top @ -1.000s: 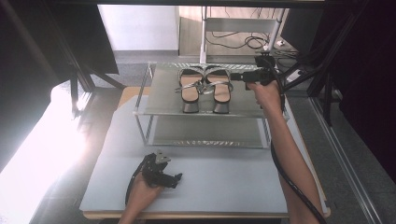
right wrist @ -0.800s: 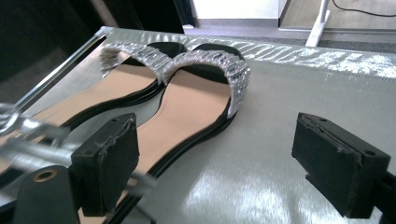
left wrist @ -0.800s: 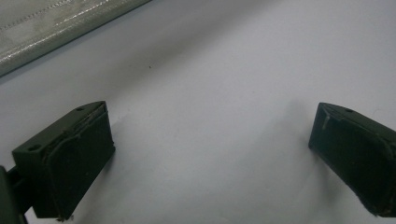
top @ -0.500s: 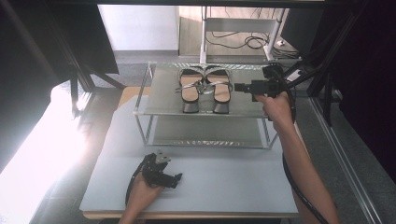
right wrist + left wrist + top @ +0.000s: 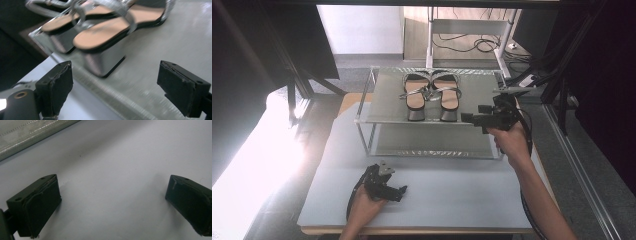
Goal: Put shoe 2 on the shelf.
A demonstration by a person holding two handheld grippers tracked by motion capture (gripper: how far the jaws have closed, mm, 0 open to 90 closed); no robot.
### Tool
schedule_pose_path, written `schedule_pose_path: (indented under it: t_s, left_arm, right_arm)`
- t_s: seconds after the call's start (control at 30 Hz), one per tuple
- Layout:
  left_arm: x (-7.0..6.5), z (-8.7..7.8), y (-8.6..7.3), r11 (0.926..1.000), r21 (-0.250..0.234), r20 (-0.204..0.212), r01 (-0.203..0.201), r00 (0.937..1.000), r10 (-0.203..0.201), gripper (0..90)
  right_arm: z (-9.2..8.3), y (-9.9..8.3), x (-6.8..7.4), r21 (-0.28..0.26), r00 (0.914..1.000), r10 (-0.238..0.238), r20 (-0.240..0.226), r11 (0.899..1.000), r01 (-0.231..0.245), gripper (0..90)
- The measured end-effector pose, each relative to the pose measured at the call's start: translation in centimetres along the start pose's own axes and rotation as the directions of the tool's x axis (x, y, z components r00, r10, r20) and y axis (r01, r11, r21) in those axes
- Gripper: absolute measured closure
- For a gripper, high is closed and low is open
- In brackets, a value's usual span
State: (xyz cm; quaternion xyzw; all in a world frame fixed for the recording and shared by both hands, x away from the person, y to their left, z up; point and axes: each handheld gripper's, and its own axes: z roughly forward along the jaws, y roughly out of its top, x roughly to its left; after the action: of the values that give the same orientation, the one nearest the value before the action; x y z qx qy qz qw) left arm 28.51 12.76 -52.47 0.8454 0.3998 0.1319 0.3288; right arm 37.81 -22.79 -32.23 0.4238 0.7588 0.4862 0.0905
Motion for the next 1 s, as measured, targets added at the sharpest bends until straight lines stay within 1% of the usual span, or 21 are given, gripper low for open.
schedule_pose_path:
  t_s: [0.1, 0.13, 0.23, 0.27, 0.3, 0.37, 0.47, 0.5, 0.53, 0.57, 0.7, 0.73, 0.77, 0.8, 0.83, 0.87, 0.9, 0.93, 0.97, 1.0]
  left_arm:
    - [0.0, 0.0, 0.0, 1.0, 0.0, -0.002, 0.0, 1.0, 0.0, 0.0]
    - [0.0, 0.0, 0.0, 1.0, 0.0, -0.002, -0.001, 1.0, 0.001, 0.0]
    - [0.0, 0.0, 0.0, 1.0, 0.004, -0.002, -0.005, 1.0, 0.005, 0.0]
    - [0.0, 0.0, 0.0, 1.0, 0.002, -0.002, -0.004, 1.0, 0.004, 0.0]
    - [0.0, 0.0, 0.0, 1.0, 0.002, -0.002, -0.004, 1.0, 0.004, 0.0]
    - [0.0, 0.0, 0.0, 1.0, 0.003, -0.001, -0.004, 1.0, 0.004, 0.0]
    - [0.0, 0.0, 0.0, 1.0, -0.001, -0.002, -0.001, 1.0, 0.001, 0.0]
    - [0.0, 0.0, 0.0, 1.0, 0.0, -0.003, -0.001, 1.0, 0.001, 0.0]
    - [0.0, 0.0, 0.0, 1.0, 0.003, -0.003, -0.003, 1.0, 0.003, 0.0]
    - [0.0, 0.0, 0.0, 1.0, -0.001, -0.002, 0.001, 1.0, -0.001, 0.0]
    - [0.0, 0.0, 0.0, 1.0, -0.001, -0.004, -0.001, 1.0, 0.001, 0.0]
    - [0.0, 0.0, 0.0, 1.0, -0.002, -0.004, -0.002, 1.0, 0.002, 0.0]
    - [0.0, 0.0, 0.0, 1.0, -0.005, -0.006, -0.001, 1.0, 0.001, 0.0]
    - [0.0, 0.0, 0.0, 1.0, -0.002, -0.004, -0.002, 1.0, 0.002, 0.0]
    - [0.0, 0.0, 0.0, 1.0, -0.002, -0.004, -0.004, 1.0, 0.004, 0.0]
    - [0.0, 0.1, 0.0, 1.0, -0.008, -0.007, -0.001, 1.0, 0.001, 0.0]
    - [0.0, 0.0, -0.1, 1.0, -0.005, -0.007, -0.002, 1.0, 0.002, 0.0]
    - [0.0, 0.0, 0.0, 1.0, -0.004, -0.006, -0.004, 1.0, 0.004, 0.0]
    - [0.0, 0.0, 0.0, 1.0, -0.004, -0.006, -0.004, 1.0, 0.004, 0.0]
    - [0.0, 0.0, 0.0, 1.0, -0.003, -0.006, -0.004, 1.0, 0.004, 0.0]
  right_arm:
    - [-0.4, -1.4, 0.9, 0.003, 0.9995, -0.031, -0.004, 1.0, 0.031, 12.6]
    - [-0.6, -2.2, 1.4, 0.002, 0.999, -0.042, -0.014, 0.999, 0.042, 12.5]
    - [-0.7, -3.1, 1.8, 0.007, 0.998, -0.055, -0.03, 0.998, 0.055, 12.5]
    - [-0.8, -4.1, 2.3, 0.013, 0.997, -0.068, -0.037, 0.998, 0.068, 12.5]
    - [-0.8, -4.1, 2.3, 0.013, 0.997, -0.068, -0.037, 0.998, 0.068, 12.5]
    - [-0.9, -5.0, 2.7, 0.019, 0.9955, -0.087, -0.039, 0.996, 0.087, 12.4]
    - [-0.9, -6.5, 3.1, 0.019, 0.9942, -0.096, -0.048, 0.995, 0.097, 12.5]
    - [-0.9, -7.0, 3.2, 0.022, 0.9936, -0.102, -0.049, 0.994, 0.103, 12.5]
    - [-0.8, -8.1, 3.4, 0.025, 0.9927, -0.11, -0.048, 0.993, 0.112, 12.5]
    - [-0.8, -8.1, 3.4, 0.025, 0.9927, -0.11, -0.048, 0.993, 0.112, 12.5]
    - [-0.4, -10.4, 3.4, 0.041, 0.9903, -0.134, -0.04, 0.99, 0.135, 12.4]
    - [0.0, -11.5, 3.2, 0.046, 0.9905, -0.132, -0.037, 0.99, 0.134, 12.5]
    - [0.0, -11.5, 3.2, 0.046, 0.9905, -0.132, -0.037, 0.99, 0.134, 12.5]
    - [0.4, -12.7, 2.9, 0.047, 0.9913, -0.127, -0.034, 0.991, 0.128, 12.4]
    - [0.4, -12.7, 2.9, 0.047, 0.9913, -0.127, -0.034, 0.991, 0.128, 12.4]
    - [0.9, -13.9, 2.6, 0.061, 0.9892, -0.146, -0.011, 0.987, 0.146, 12.2]
    - [1.2, -14.6, 2.5, 0.063, 0.9874, -0.158, -0.001, 0.985, 0.158, 12.1]
    - [1.5, -15.2, 2.4, 0.068, 0.9869, -0.161, 0.005, 0.985, 0.16, 12.1]
    - [1.5, -15.2, 2.4, 0.068, 0.9869, -0.161, 0.005, 0.985, 0.16, 12.1]
    - [2.1, -16.4, 2.0, 0.083, 0.9875, -0.158, 0.009, 0.984, 0.156, 12.1]
